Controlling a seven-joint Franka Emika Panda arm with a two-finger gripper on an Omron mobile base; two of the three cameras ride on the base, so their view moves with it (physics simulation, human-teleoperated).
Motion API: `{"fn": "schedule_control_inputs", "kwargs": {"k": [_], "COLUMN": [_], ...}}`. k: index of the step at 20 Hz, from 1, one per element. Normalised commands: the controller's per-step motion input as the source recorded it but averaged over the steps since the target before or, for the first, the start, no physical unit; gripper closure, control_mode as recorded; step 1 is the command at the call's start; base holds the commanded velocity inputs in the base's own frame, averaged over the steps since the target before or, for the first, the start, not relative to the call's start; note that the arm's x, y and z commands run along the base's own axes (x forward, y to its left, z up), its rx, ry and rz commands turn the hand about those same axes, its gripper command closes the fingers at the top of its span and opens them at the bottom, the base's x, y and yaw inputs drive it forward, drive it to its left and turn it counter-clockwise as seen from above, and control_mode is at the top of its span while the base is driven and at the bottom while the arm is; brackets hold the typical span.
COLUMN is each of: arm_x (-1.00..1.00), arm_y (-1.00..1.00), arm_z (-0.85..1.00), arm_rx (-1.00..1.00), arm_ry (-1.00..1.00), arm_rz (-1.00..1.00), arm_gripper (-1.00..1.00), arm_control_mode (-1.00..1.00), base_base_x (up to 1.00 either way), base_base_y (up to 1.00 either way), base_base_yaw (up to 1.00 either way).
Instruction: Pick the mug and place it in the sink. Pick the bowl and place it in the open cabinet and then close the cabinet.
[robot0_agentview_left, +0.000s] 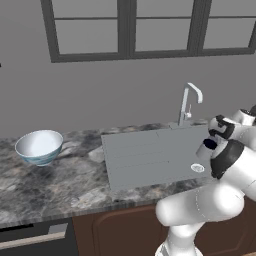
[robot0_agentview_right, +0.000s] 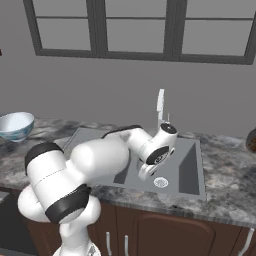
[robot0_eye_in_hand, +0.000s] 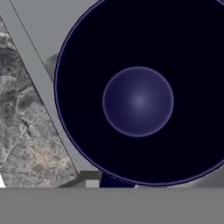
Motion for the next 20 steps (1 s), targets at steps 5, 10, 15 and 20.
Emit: {"fn": "schedule_control_inputs", "kwargs": {"k": [5,10,15,20], "arm_x": [0.20,0.21,0.34,0.50], "arm_y": [-0.09,-0.17,-0.11,-0.08], "arm_z": [-0.29,-0.30,-0.28,-0.24], "arm_rx": [0.00,0.00,0.00,0.00], "arm_ry": [0.01,0.01,0.06,0.18], "arm_rz": [0.00,0.00,0.00,0.00], "arm_gripper": [1.00,1.00,1.00,1.00], "arm_control_mode": [-1.00,-1.00,-1.00,-1.00], "base_base_x": [0.00,0.00,0.00,0.00], "base_base_y": [0.00,0.00,0.00,0.00], "base_base_yaw": [0.00,0.00,0.00,0.00]}}
